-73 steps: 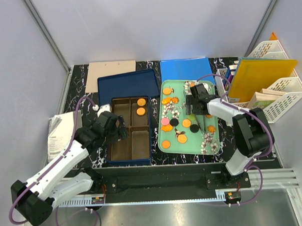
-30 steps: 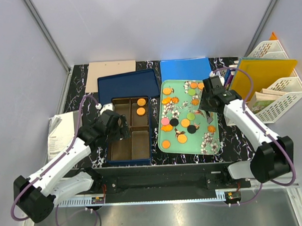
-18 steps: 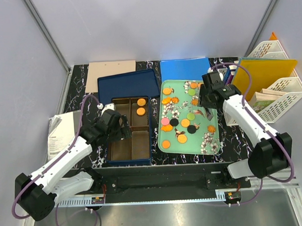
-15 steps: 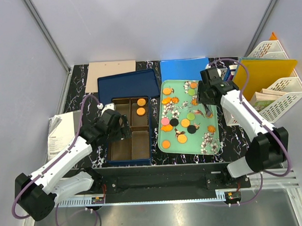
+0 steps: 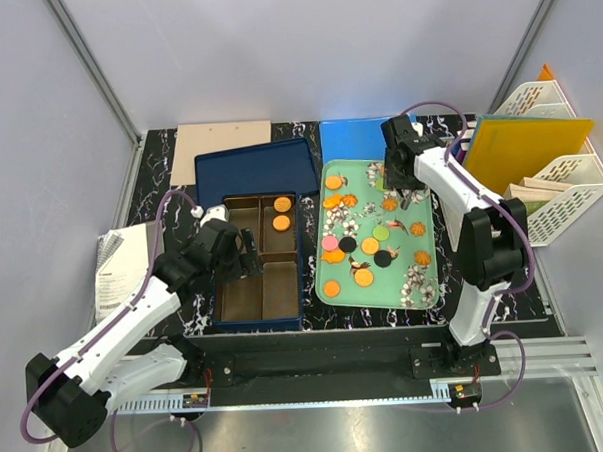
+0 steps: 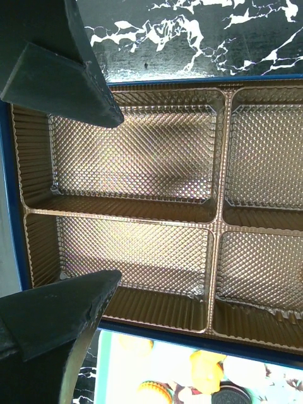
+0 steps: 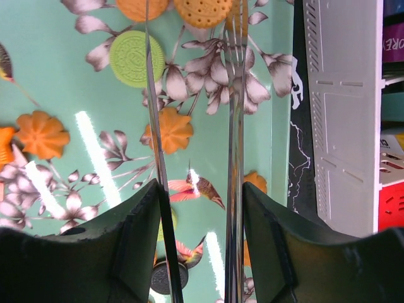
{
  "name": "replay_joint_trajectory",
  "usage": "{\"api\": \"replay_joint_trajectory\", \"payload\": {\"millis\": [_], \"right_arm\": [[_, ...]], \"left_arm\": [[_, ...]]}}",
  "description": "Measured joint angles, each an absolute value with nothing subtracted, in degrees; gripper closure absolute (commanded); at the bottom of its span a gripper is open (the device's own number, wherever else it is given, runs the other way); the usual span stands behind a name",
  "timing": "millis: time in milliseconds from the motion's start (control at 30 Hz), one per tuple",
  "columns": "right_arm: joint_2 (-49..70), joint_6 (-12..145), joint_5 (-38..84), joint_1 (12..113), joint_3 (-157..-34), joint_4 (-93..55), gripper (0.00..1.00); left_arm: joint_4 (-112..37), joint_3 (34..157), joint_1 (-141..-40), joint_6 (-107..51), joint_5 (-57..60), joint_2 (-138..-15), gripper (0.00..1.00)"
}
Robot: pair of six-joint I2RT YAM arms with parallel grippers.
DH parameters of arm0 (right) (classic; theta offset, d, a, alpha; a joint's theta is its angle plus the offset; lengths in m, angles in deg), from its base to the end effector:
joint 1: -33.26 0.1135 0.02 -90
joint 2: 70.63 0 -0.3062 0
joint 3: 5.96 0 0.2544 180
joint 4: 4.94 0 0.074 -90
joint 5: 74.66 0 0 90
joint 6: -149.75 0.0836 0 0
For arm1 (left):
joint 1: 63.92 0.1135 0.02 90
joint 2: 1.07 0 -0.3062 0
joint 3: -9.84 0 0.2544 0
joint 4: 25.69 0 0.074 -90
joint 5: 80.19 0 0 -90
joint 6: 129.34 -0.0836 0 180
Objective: Pack the cookies
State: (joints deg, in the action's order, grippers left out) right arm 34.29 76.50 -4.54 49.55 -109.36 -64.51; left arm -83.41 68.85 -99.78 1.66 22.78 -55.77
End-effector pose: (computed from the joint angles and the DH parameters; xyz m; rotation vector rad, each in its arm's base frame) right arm 0.4178 0.0925 0.2690 0.1256 2.5527 -0.2418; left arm 0.1645 -0.0958 0.2577 -0.2052 2.4839 -0.2900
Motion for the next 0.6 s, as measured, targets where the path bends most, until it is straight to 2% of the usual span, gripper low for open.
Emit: {"api": "replay_joint_trajectory", "payload": {"millis": [333, 600], "right_arm": [[38.4, 76.4, -5.8, 44.8, -112.1, -65.1, 0.42], [40.7, 76.5, -5.0, 44.9, -113.7, -65.3, 0.4]], "left_arm": [[-83.8, 68.8, -99.8, 1.1, 23.6, -55.8, 0.01], [-83.8, 68.9, -99.8, -0.2, 23.7, -58.4, 0.01]]}}
